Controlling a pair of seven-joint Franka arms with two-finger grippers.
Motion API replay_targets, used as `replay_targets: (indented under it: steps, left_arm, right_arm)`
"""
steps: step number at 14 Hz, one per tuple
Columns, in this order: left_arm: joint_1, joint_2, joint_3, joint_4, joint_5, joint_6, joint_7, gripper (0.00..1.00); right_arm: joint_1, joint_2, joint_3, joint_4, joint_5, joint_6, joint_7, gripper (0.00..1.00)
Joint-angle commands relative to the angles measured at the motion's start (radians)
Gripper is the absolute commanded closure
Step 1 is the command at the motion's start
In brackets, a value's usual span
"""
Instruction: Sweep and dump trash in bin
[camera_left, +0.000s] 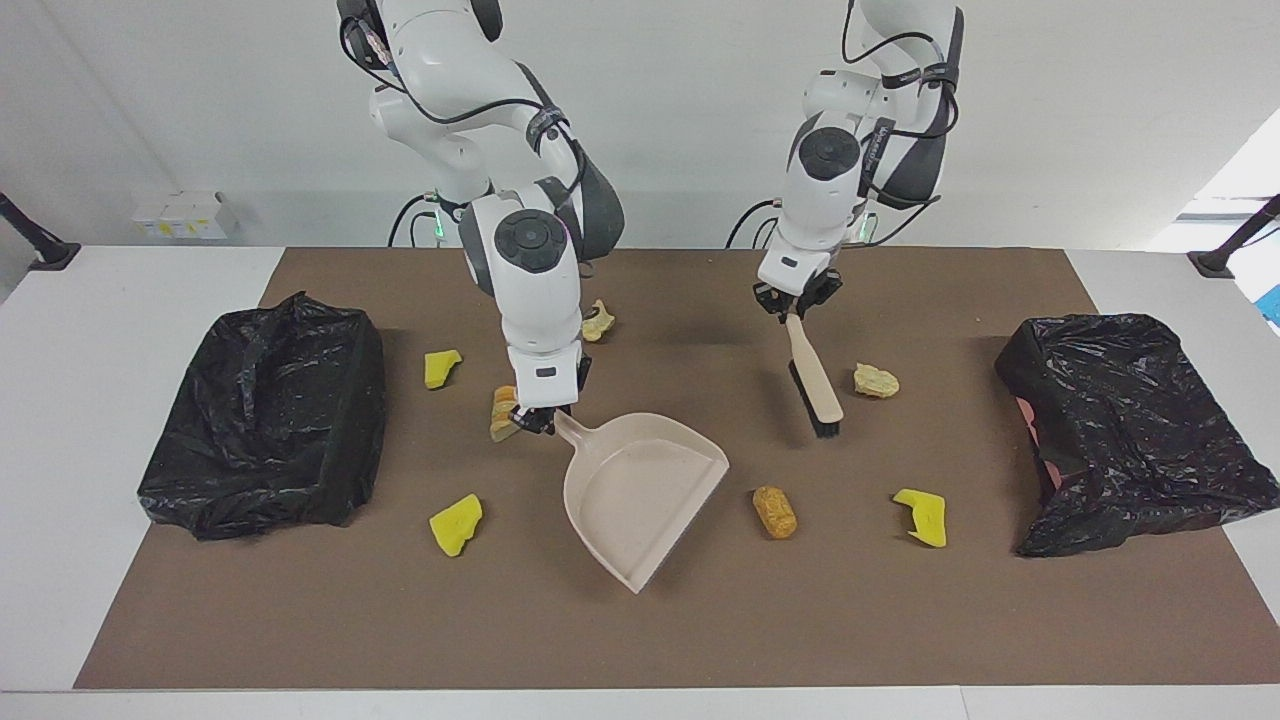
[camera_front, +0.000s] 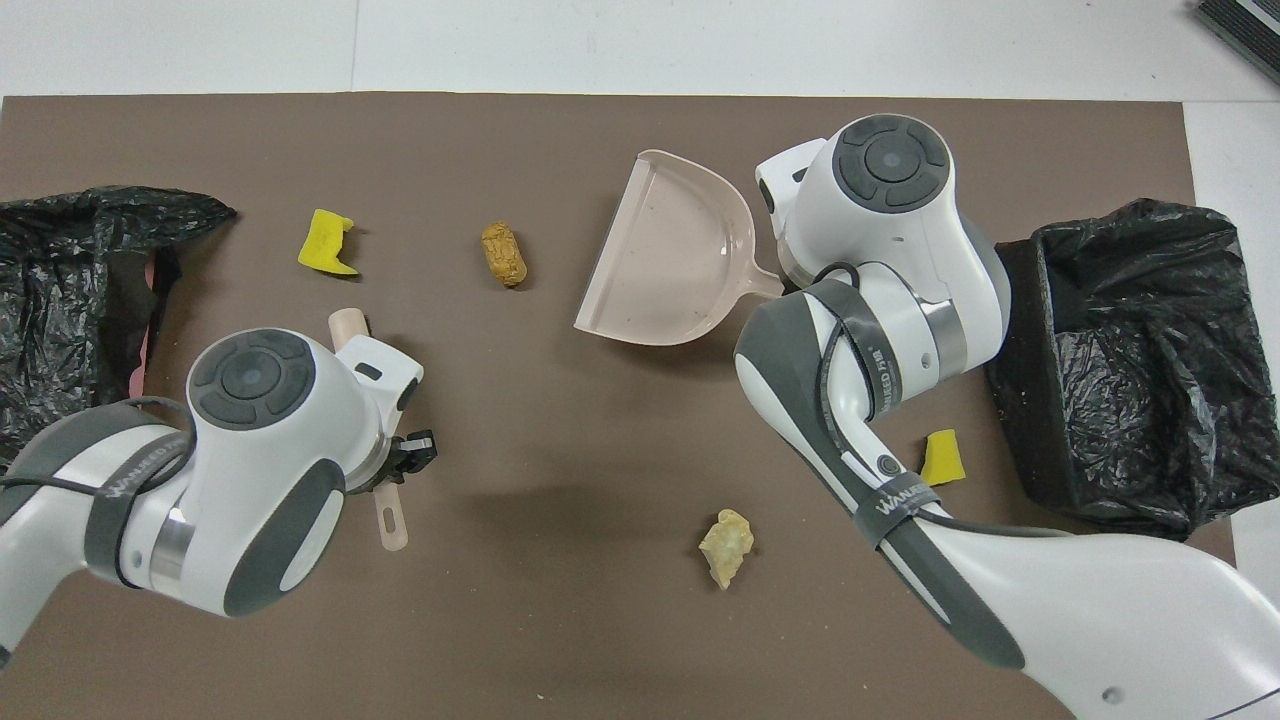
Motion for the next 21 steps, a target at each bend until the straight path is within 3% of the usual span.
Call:
replay_targets:
  steps: [1,4,10,14,21]
  left_arm:
    - [0.061,0.013,-0.014,0.075,0.020,-0.136,-0.054,1.00]
    - [0.110,-0.018,-0.014,0.035,0.046,-0.207,-0.045,1.00]
    - [0.150,-0.094,-0.018,-0.152,0.044,-0.071,0.035,1.00]
    - [0.095,-0.067,-0.022,-0.143,-0.052,0.049,-0.009,1.00]
    - [-0.078,0.069,-0.025,-0.056,-0.218,0.219,-0.029,1.00]
  right_arm:
    - [-0.005,0.085,0.012,0.115,-0.055,-0.017,-0.124,1.00]
    - [-0.005,0.137,0.014,0.187,-0.081,-0.020,-0.215,1.00]
    - [0.031,0.180,0.019,0.204,-0.192,-0.034,-0.341,1.00]
    - [0.031,0.188,0.019,0.189,-0.187,-0.022,-0.362,1.00]
    - [0.021,0.199,0.020,0.175,-0.170,0.013,-0.347,1.00]
